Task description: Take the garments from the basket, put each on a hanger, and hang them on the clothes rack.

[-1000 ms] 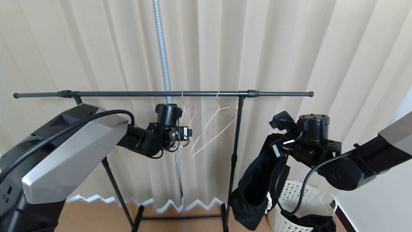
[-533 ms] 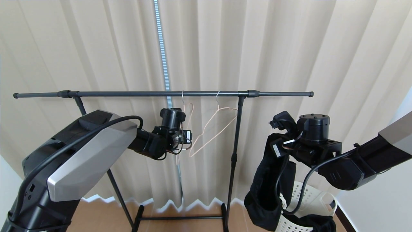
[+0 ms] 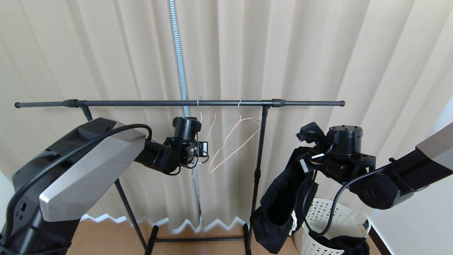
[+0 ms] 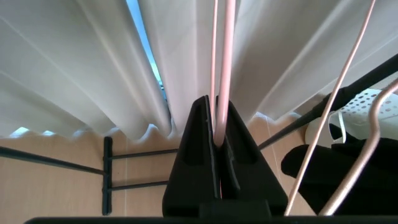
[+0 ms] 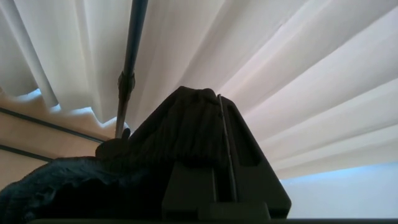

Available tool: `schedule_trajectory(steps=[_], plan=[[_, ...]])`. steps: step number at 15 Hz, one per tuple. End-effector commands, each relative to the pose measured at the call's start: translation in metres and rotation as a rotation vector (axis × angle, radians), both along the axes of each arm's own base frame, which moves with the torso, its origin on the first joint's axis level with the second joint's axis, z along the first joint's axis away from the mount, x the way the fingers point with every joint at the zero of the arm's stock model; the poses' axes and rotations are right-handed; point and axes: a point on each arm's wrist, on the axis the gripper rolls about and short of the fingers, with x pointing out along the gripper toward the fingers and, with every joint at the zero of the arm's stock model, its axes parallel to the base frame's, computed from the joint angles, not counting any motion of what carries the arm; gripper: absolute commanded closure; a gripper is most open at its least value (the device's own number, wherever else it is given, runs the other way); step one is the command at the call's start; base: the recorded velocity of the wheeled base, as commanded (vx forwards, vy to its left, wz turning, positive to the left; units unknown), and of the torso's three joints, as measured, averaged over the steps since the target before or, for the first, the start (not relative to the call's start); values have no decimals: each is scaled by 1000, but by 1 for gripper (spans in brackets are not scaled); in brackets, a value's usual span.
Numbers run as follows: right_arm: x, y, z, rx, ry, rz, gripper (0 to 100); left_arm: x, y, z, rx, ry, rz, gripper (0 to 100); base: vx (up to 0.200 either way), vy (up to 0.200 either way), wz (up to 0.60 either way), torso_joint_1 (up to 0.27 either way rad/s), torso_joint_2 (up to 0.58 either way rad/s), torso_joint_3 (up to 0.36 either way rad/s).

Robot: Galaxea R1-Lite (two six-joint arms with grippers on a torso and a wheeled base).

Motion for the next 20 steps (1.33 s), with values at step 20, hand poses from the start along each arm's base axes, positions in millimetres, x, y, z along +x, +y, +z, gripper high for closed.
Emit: schedule_trajectory(steps=[20], plan=[[-35, -8, 34, -23, -66, 7, 100, -226, 69, 54, -10, -103, -313, 100, 0, 0, 0, 0, 0, 0]])
